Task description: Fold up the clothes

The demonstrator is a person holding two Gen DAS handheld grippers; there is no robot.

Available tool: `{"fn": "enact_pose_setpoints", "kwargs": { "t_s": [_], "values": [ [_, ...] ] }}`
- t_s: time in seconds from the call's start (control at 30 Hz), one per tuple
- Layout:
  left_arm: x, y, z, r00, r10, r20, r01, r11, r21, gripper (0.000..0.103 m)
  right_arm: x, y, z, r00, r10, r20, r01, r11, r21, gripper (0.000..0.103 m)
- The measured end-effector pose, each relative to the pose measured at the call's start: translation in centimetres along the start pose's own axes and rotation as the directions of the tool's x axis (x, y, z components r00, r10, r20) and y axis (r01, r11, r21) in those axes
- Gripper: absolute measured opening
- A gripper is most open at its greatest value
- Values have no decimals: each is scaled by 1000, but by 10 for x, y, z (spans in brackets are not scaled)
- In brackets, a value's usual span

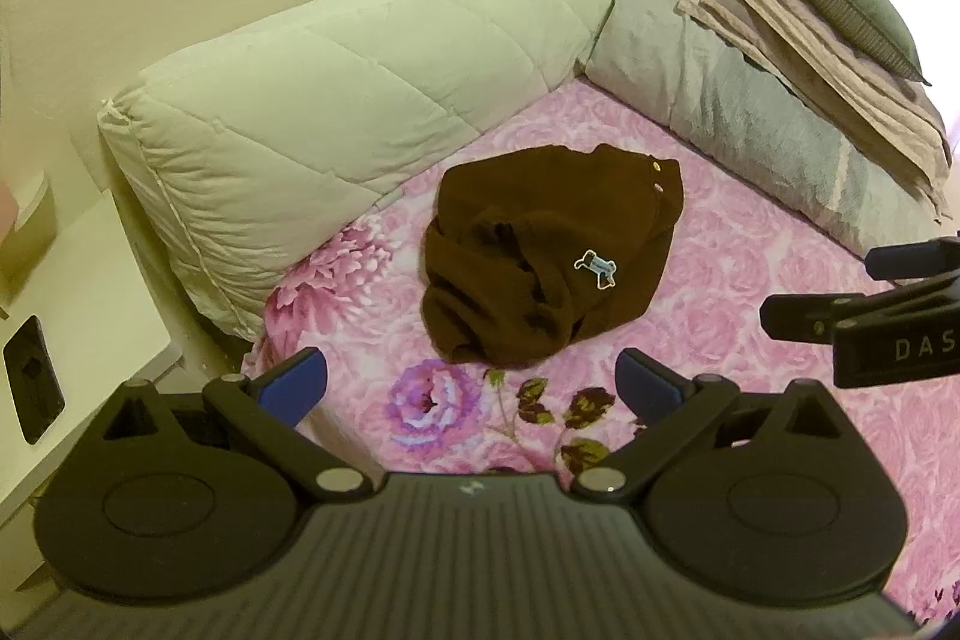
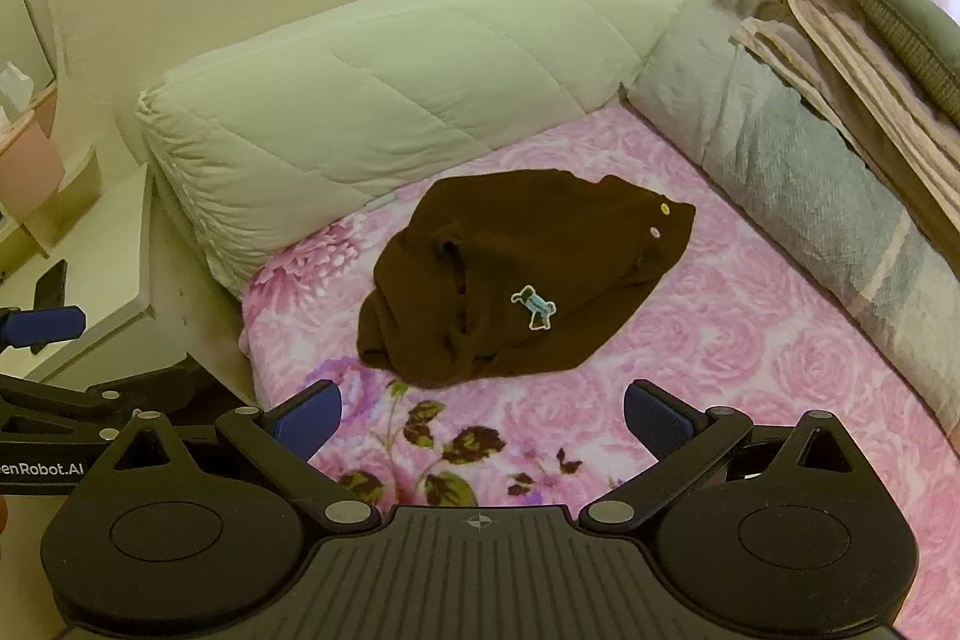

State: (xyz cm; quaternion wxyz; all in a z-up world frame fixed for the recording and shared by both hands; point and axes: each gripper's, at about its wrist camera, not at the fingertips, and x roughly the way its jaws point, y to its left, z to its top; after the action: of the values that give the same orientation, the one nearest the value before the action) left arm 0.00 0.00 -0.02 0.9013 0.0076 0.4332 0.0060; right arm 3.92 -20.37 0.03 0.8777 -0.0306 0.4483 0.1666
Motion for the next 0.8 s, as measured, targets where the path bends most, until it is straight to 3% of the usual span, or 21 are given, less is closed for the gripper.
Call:
{"fn": "enact_pose_setpoints", "kwargs": {
  "t_s": [0.8],
  "values": [
    [17,-6,-3,999,-14,-41,13,1000,-13,100,16,-12,-9,1000,6,-1,-6,1000,12,103]
  ]
}}
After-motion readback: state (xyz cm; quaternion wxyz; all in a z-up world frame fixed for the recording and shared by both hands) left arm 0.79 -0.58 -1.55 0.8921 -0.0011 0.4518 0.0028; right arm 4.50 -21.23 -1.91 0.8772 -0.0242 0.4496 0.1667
